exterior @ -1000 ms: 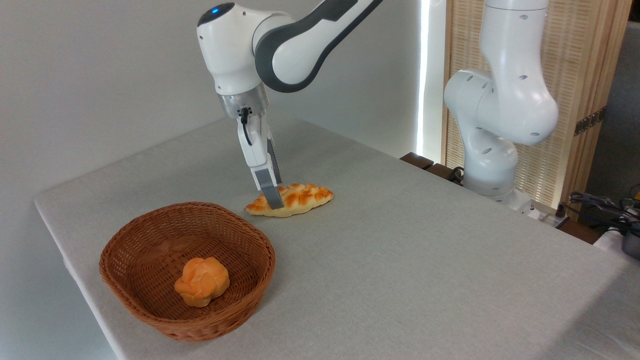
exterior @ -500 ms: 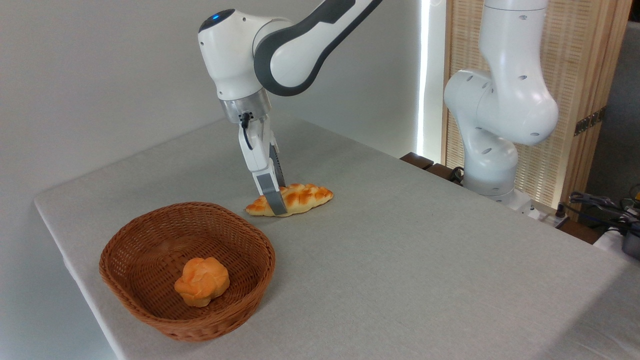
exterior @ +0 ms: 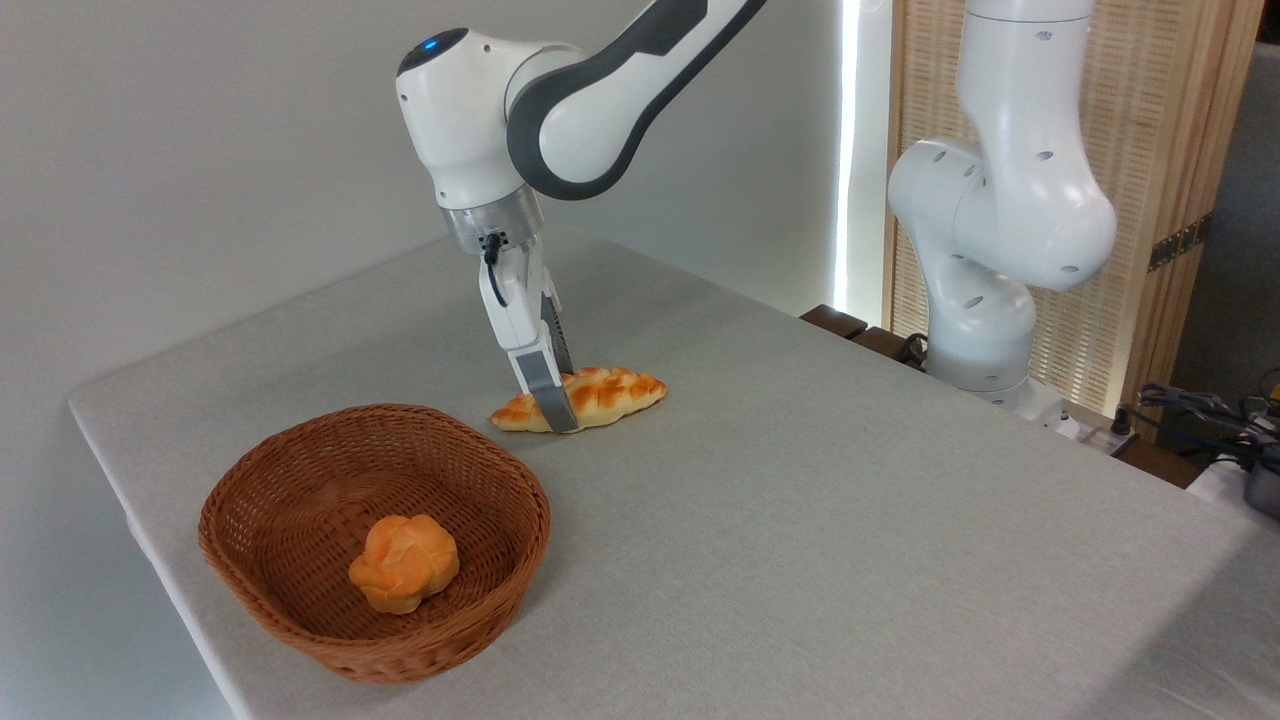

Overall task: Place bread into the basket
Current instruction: 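Close the gripper on the middle of the braided bread roll, then lift the braided roll and carry it over the wicker basket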

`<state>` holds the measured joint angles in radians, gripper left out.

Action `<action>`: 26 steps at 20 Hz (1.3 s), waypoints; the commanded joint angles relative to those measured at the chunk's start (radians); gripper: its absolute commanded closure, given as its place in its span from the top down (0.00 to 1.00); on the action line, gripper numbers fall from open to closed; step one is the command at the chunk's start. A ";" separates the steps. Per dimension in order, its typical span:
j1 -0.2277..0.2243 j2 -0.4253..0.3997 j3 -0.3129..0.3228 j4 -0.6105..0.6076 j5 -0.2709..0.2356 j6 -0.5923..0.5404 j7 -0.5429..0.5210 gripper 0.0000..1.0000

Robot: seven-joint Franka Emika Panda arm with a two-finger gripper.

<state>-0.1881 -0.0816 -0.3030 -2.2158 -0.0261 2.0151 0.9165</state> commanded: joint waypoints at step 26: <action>0.039 0.312 0.143 0.541 0.083 0.112 -0.274 0.59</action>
<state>-0.1494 0.2131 -0.1608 -1.6942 0.0258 2.0840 0.6729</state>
